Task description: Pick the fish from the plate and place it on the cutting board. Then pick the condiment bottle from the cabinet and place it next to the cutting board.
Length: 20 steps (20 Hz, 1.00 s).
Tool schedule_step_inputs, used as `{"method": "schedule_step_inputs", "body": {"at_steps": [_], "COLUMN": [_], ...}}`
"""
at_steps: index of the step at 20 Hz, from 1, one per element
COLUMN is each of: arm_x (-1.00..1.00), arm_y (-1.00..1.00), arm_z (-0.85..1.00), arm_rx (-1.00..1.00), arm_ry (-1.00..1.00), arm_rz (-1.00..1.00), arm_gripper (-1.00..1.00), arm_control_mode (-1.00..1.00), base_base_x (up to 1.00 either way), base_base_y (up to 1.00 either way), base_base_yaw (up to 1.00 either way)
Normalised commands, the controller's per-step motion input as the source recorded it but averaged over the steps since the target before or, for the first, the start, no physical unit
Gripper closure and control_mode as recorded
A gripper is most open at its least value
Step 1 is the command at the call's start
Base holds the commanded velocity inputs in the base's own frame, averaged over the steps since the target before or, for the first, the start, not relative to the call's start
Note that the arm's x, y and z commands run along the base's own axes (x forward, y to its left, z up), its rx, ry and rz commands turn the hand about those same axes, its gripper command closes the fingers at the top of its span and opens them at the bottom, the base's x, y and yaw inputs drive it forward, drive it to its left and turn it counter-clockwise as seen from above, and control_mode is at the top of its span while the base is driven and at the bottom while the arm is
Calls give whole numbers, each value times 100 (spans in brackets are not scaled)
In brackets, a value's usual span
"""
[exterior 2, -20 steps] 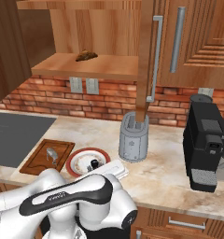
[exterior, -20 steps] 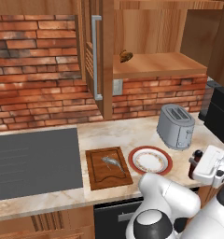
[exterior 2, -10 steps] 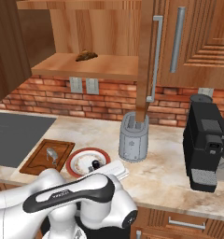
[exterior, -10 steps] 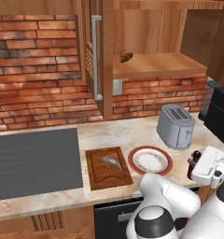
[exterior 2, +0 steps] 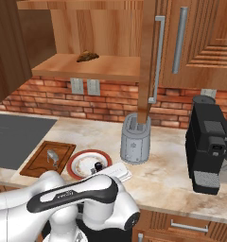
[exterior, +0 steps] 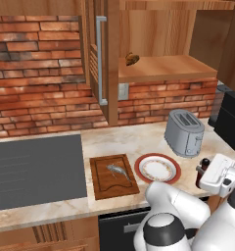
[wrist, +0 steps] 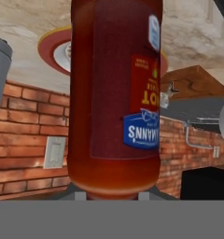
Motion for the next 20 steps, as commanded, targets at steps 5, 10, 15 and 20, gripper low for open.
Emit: {"method": "schedule_step_inputs", "body": {"at_steps": [5, 10, 15, 20], "arm_x": [4, 1, 0, 0], "arm_y": [-2, 0, 0, 0], "arm_z": [-5, -7, -9, -8], "arm_rx": [0, 0, 0, 0], "arm_ry": [0, -2, -4, -4], "arm_rz": [0, 0, 0, 0], "arm_gripper": [100, 100, 100, 100], "arm_control_mode": [-100, -100, -100, -100], "base_base_x": [0, 0, 0, 0], "base_base_y": [0, 0, 0, 0], "base_base_yaw": [0, 0, 0, 0]}}
